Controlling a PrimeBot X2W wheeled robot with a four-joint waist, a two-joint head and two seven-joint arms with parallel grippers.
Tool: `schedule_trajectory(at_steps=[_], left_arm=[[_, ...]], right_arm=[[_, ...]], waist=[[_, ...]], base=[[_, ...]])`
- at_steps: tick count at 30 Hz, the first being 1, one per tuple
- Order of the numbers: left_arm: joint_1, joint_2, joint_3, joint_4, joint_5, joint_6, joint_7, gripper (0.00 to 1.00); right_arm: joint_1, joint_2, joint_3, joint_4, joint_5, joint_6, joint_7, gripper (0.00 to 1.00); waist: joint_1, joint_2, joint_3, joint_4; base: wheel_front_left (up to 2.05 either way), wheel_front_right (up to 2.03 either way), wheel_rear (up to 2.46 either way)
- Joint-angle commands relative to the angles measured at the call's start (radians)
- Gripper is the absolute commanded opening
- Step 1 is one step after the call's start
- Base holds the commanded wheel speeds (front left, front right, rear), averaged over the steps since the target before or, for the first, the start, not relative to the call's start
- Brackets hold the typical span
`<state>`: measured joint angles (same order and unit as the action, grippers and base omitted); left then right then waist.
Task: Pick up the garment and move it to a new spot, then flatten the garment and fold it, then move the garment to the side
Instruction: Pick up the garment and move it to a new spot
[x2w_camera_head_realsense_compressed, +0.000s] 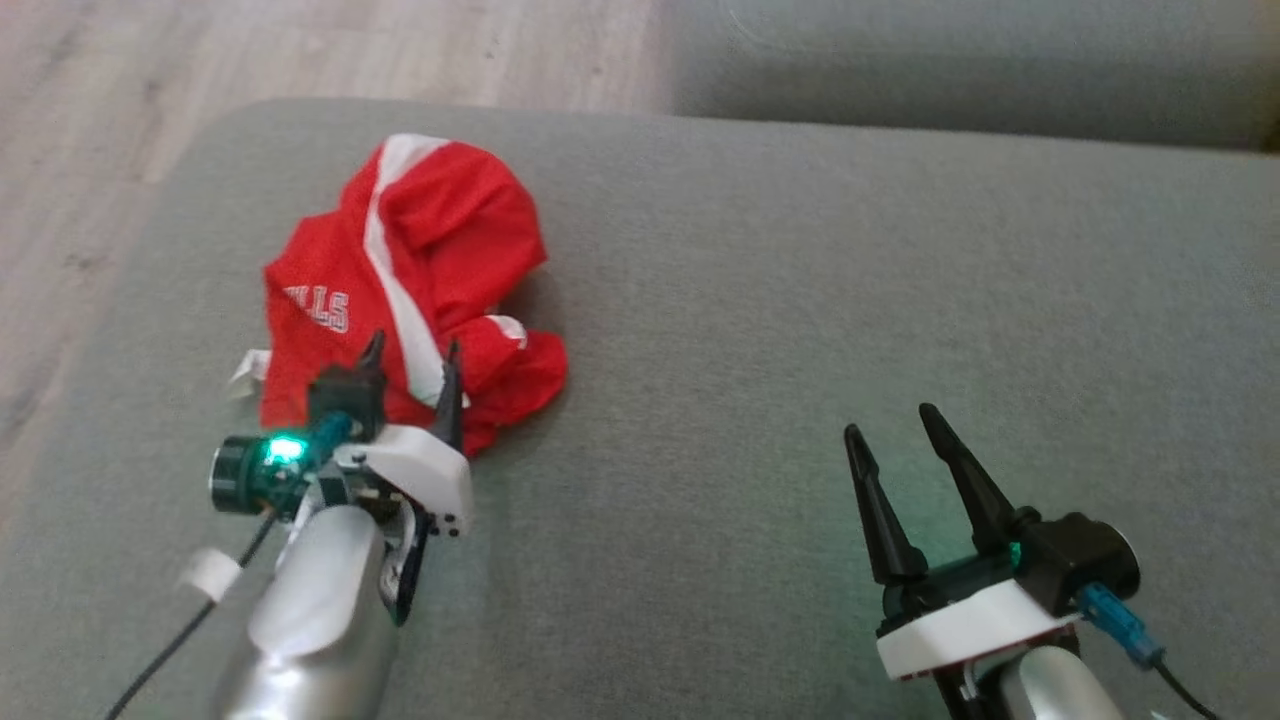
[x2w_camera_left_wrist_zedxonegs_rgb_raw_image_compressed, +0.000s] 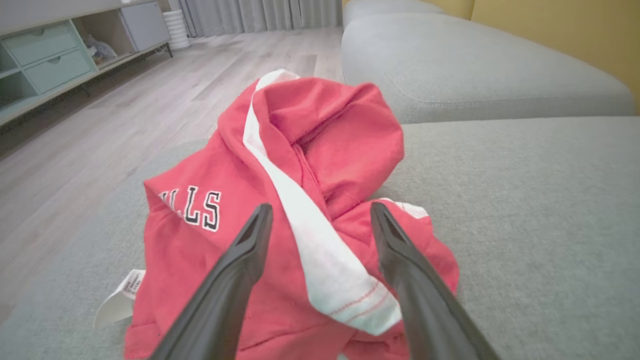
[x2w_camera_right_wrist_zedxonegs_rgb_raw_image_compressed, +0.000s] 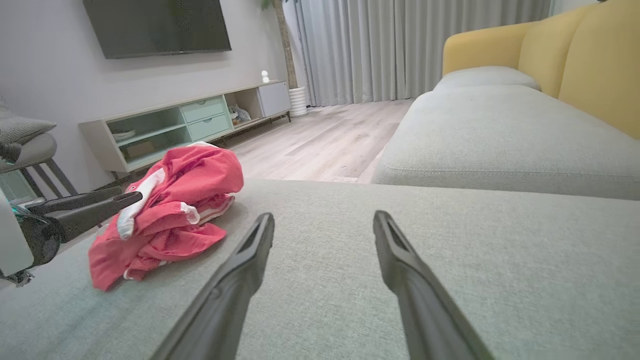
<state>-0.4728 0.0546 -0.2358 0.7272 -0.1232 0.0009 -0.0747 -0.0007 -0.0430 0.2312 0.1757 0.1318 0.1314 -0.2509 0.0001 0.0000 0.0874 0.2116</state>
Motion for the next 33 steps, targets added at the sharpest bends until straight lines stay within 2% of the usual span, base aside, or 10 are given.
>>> schedule_trajectory(at_steps=[1, 4, 7, 8, 9, 15, 19, 25, 30, 33], left_arm=[[-0.063, 0.021, 0.042, 0.011, -0.013, 0.011, 0.005, 1.00], [-0.094, 0.028, 0.063, 0.078, -0.027, 0.034, 0.010, 1.00], [-0.109, 0.035, 0.055, 0.118, -0.020, 0.035, 0.009, 1.00], [-0.115, 0.034, 0.055, 0.134, -0.025, 0.029, 0.004, 0.92], [-0.119, 0.032, 0.053, 0.148, -0.030, 0.021, -0.003, 0.02], [-0.147, 0.027, 0.048, 0.189, -0.044, 0.005, -0.084, 0.00], [-0.175, 0.027, 0.048, 0.153, -0.054, -0.018, -0.155, 0.00], [-0.206, 0.027, 0.031, -0.049, -0.071, -0.091, -0.185, 0.00], [-0.209, 0.029, 0.051, -0.248, -0.135, -0.113, -0.185, 0.00], [-0.214, 0.038, 0.031, -0.346, -0.160, -0.121, -0.137, 0.00]], right_arm=[[-0.040, -0.007, 0.024, -0.022, -0.004, -0.001, -0.011, 1.00], [-0.049, -0.007, 0.022, -0.016, -0.002, -0.001, -0.011, 1.00], [-0.052, -0.007, 0.016, -0.013, -0.002, -0.001, -0.011, 1.00], [-0.053, -0.007, 0.014, -0.011, -0.001, -0.001, -0.011, 1.00], [-0.055, -0.007, 0.012, -0.011, 0.000, -0.001, -0.011, 1.00], [-0.062, -0.007, -0.004, -0.004, 0.027, -0.001, -0.011, 1.00], [-0.057, -0.007, -0.004, 0.005, 0.039, -0.001, -0.011, 1.00], [-0.041, -0.007, -0.001, 0.016, 0.045, -0.001, -0.011, 1.00], [-0.030, -0.007, -0.003, 0.011, 0.073, -0.001, -0.011, 1.00], [-0.028, -0.007, 0.006, 0.011, 0.085, -0.001, -0.011, 1.00]], waist=[[-0.0001, 0.0000, 0.035, -0.038], [-0.0001, 0.0000, 0.046, -0.055], [-0.0001, 0.0000, 0.049, -0.059], [-0.0001, 0.0000, 0.051, -0.061], [-0.0001, 0.0000, 0.052, -0.062], [-0.0001, 0.0000, 0.041, -0.063], [-0.0001, 0.0000, 0.017, -0.064], [-0.0001, 0.0000, -0.030, -0.073], [-0.0001, 0.0000, -0.059, -0.100], [-0.0001, 0.0000, -0.066, -0.122]], base=[[0.00, 0.00, 0.00], [0.00, 0.00, 0.00], [0.00, 0.00, 0.00], [0.00, 0.00, 0.00], [0.00, 0.00, 0.00], [0.00, 0.00, 0.00], [0.00, 0.00, 0.00], [0.00, 0.00, 0.00], [0.00, 0.00, 0.00], [0.00, 0.00, 0.00]])
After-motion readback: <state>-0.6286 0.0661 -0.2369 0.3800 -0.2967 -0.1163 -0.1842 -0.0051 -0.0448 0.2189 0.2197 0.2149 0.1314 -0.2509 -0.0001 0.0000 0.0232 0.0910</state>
